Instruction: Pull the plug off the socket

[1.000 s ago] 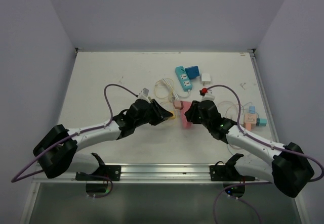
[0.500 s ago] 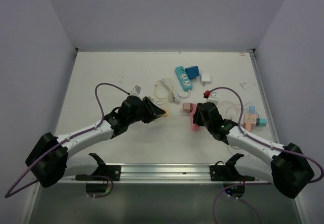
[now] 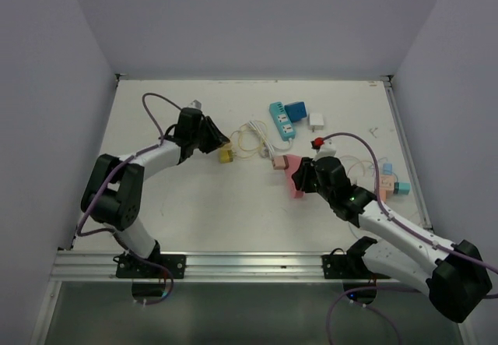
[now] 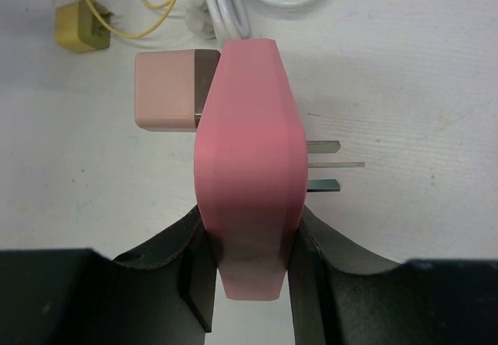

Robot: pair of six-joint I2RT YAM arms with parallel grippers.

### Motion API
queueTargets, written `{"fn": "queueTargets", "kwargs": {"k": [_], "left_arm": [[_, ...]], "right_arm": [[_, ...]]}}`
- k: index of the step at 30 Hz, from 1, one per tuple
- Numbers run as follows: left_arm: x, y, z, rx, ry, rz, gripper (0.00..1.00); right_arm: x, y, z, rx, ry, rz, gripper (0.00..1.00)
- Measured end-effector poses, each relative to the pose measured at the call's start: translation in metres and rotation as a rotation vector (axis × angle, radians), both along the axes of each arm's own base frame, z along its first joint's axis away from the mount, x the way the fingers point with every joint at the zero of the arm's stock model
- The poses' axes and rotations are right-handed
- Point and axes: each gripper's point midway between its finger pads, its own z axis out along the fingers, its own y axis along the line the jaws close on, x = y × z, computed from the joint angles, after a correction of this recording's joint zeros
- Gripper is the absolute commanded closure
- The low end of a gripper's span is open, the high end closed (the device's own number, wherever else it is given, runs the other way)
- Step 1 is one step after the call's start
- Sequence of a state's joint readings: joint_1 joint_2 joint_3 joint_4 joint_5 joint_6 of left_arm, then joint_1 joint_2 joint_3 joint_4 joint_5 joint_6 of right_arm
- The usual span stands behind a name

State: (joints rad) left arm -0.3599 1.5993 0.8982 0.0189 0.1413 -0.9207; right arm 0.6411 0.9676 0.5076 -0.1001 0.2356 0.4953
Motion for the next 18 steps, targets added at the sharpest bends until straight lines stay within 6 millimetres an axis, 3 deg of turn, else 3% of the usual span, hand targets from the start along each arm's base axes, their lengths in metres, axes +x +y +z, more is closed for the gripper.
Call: {"fn": "queueTargets", "kwargs": {"k": [5, 9, 11, 15, 18], "left_arm": [[0.054, 0.000, -0.019, 0.028, 0.008, -0.040, 0.92], [0.083, -0.003, -0.036, 0.043, 0.012, -0.078, 0.76], [0.091, -0.005, -0.042, 0.049, 0.012, -0.094, 0.71], [0.097, -0.008, -0.051, 0.058, 0.015, -0.121, 0.47], [0.097, -0.008, -0.052, 0.064, 0.015, -0.131, 0.37]], "right_arm": [[-0.003, 0.007, 0.014, 0.022, -0.023, 0.049, 1.00], [-0.006, 0.011, 0.020, 0.038, -0.034, 0.083, 1.00], [-0.008, 0.013, 0.022, 0.045, -0.033, 0.101, 1.00], [-0.011, 0.018, 0.026, 0.058, -0.031, 0.137, 1.00], [-0.013, 0.022, 0.031, 0.067, -0.034, 0.163, 1.00]]}}
